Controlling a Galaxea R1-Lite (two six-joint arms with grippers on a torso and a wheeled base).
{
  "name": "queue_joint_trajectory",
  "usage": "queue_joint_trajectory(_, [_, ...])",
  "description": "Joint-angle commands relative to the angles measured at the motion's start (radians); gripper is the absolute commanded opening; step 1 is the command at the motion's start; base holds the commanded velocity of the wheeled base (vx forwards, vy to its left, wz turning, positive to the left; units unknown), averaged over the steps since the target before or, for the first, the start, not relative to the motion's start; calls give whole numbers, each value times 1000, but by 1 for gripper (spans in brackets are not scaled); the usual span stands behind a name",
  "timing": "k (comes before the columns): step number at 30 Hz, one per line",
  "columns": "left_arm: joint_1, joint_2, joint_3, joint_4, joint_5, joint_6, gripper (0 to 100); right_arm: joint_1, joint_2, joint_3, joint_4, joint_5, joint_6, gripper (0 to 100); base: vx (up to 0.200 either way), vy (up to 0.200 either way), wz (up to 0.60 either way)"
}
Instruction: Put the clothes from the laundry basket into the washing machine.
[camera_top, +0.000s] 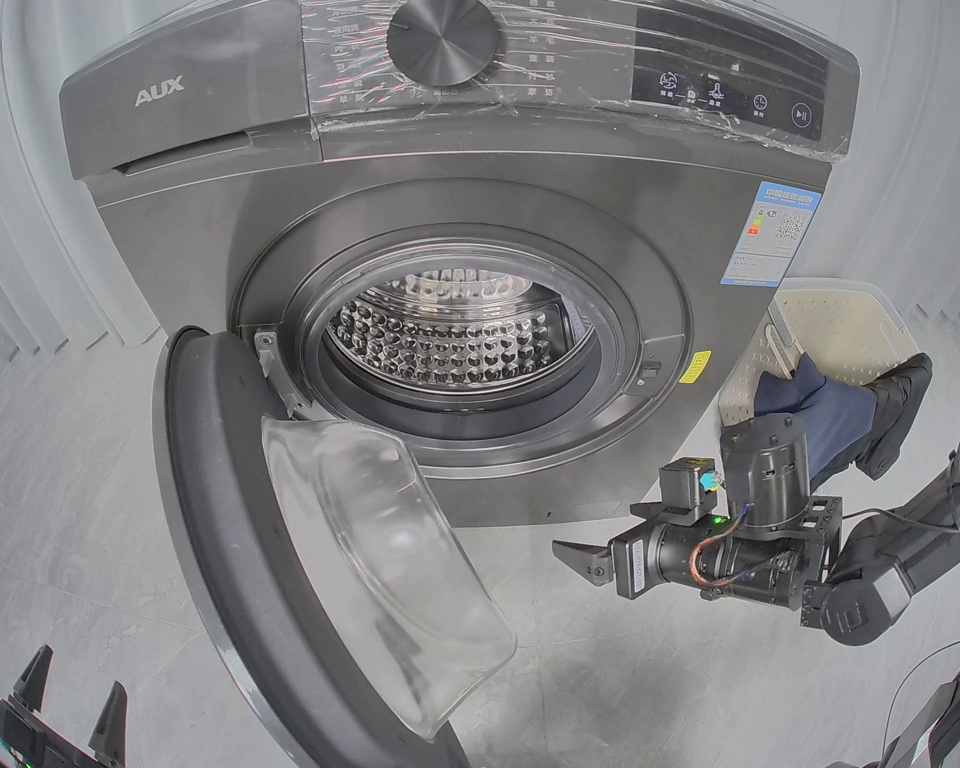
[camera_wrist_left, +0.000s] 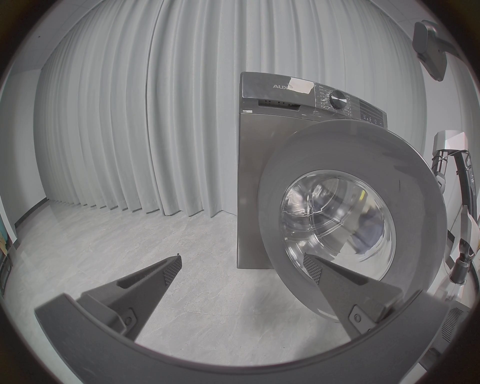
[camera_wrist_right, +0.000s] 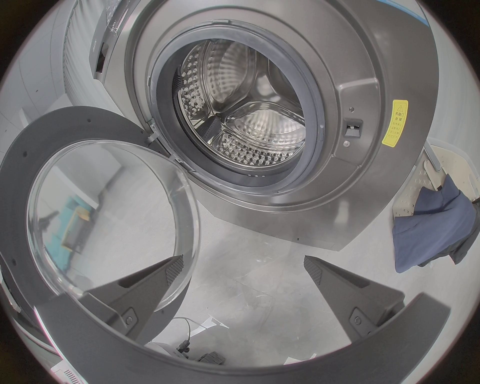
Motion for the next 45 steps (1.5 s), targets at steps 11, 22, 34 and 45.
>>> queue_joint_trajectory(11, [0,-12,15,0,0,-2,100,20,227,-185,-2,-4,1,100,-145,0,0])
queue_joint_trajectory(22, [0,-12,15,0,0,-2,100,112,216,-223,-22,-6,87,100,0,0,0])
queue_joint_trajectory(34, [0,-12,15,0,0,-1,100,110,322,-301,-28,-9,84,100,0,0,0])
queue_joint_trajectory(45, [0,-12,15,0,0,-2,100,147,354,-344,-30,-21,88,100,-182,0,0])
